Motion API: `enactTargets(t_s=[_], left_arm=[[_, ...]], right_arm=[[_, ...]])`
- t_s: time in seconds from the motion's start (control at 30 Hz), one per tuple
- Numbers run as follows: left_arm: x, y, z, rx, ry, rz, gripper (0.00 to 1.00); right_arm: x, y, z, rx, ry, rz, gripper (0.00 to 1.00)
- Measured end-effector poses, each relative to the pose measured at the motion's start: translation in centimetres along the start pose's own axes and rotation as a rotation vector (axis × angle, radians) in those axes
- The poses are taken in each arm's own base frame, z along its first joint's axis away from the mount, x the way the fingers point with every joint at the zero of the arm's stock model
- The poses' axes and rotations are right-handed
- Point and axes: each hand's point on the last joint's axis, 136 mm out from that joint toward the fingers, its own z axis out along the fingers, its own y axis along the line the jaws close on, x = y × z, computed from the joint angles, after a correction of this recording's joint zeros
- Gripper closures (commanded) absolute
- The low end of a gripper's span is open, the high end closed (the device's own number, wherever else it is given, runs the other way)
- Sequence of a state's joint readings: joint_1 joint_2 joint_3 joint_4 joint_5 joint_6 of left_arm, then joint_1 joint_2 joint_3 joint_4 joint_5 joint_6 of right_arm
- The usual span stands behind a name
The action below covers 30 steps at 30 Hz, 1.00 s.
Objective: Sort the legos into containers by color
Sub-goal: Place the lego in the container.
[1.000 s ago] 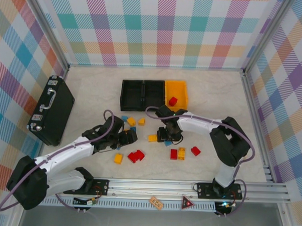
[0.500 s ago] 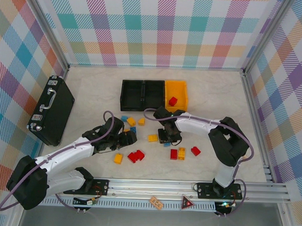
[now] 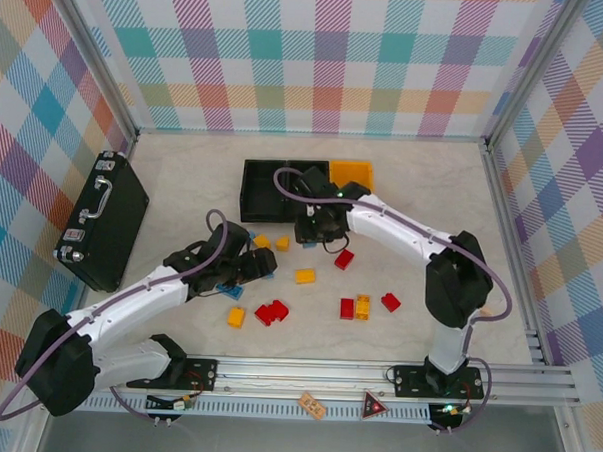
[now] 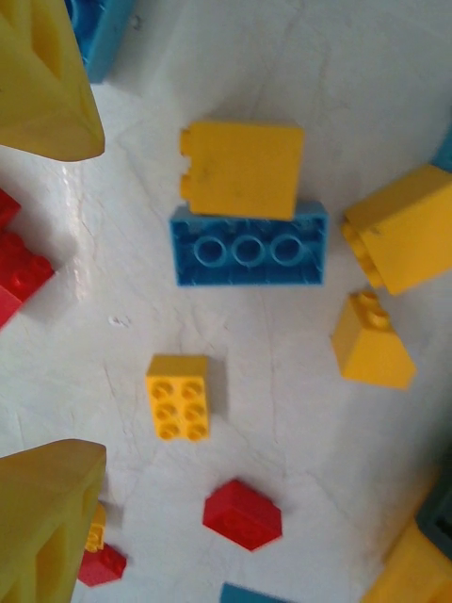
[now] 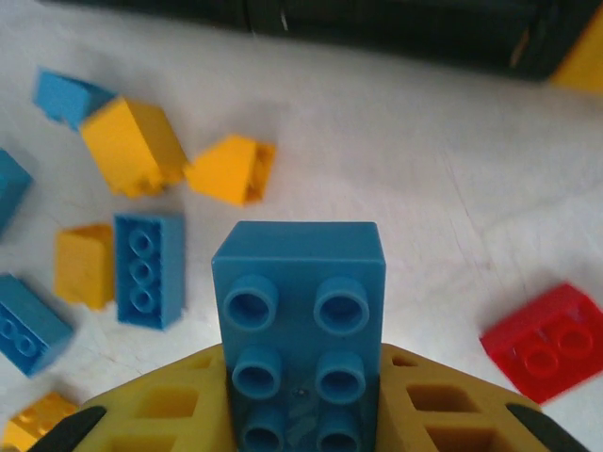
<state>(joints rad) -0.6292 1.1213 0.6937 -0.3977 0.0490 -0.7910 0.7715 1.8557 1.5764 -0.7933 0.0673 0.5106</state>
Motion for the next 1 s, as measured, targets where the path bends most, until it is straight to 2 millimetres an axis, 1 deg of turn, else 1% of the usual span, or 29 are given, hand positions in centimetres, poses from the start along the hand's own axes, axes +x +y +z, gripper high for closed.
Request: enactTargets(t_s=[0.13,0.27,0.43,0.57,0.7,0.8,1.0], left_arm=[[-1.0,-0.6,0.2,-0.006,-0.012,-0.002,0.23],[-1.5,-0.7,0.3,-0.010,-0.015,0.001,0.22],[-1.6,-0.6,0.3,-0.014,-0.019,0.000,0.22],[-1.6,-0.4,0.3,-0.016,-0.020,-0.003,0.22],[-1.4,0.0,0.4,-0.023,-0.017,-0.007,0.22],[-1.2,0.3,0.3,-0.026,-0.015,-0.007,0.22],[-1.0,0.5,0.2,-0.033,-0.011,-0.008,0.22]], right_arm=[[-3.4,-0.1,1.0,0.009,-0.016,0.024,0.72],[-6.0,-0.9,2.5,0.025,-0.017,0.053,0.72],[-8.5,-2.0,3.6,0.045,-0.016,0.088,0.71],[-10.1,-2.7,4.5,0.055,-0.016,0.110,0.70],[-11.2,-3.1,5.7,0.065,-0.012,0.121,0.69],[-11.4,-3.1,6.7,0.072,0.001,0.121,0.68],[-11.1,-3.4,8.3,0.088,0.034,0.125,0.65]])
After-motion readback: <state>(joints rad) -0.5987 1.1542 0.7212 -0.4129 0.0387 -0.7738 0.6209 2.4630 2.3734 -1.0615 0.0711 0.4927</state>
